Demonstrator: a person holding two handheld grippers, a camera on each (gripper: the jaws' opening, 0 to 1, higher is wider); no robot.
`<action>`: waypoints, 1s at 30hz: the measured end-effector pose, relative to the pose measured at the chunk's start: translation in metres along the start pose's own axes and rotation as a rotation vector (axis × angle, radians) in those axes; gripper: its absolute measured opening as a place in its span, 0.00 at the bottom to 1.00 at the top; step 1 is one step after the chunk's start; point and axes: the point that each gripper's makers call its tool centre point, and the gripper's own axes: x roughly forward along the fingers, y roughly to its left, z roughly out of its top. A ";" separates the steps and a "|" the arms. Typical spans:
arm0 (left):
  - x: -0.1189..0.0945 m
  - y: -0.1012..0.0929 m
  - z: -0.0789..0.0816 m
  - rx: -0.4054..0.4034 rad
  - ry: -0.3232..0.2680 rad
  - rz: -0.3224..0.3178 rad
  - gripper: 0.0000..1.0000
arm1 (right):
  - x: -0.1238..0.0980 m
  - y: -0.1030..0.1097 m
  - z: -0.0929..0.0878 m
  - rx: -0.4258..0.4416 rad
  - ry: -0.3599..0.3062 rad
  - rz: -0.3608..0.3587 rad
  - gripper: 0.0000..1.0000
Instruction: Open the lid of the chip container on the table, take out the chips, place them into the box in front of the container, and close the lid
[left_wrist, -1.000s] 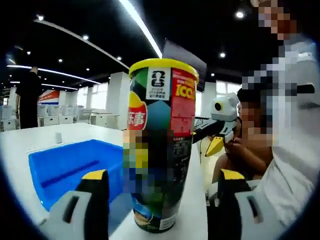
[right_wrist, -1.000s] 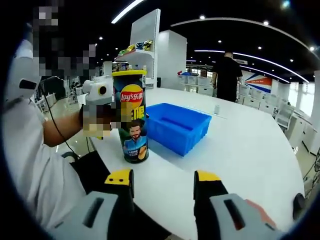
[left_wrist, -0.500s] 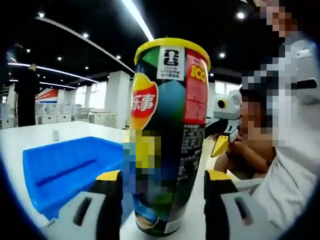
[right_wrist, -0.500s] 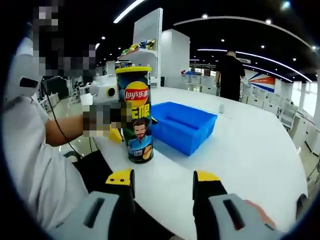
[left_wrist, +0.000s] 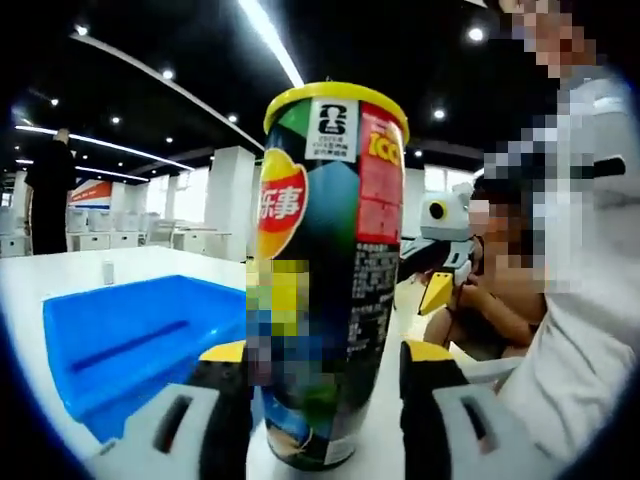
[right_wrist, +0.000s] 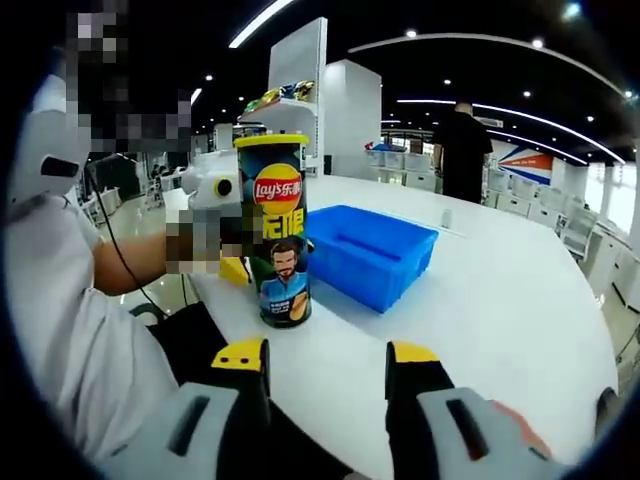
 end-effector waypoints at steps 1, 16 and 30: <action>-0.001 0.000 0.000 -0.005 -0.004 0.001 0.55 | 0.000 0.000 0.000 0.000 -0.001 0.000 0.45; 0.001 0.000 -0.003 -0.013 -0.017 -0.017 0.49 | -0.002 -0.003 0.013 0.015 -0.036 -0.009 0.47; 0.001 0.001 -0.003 -0.003 -0.009 -0.021 0.48 | 0.013 0.035 0.128 -0.080 -0.391 -0.020 0.53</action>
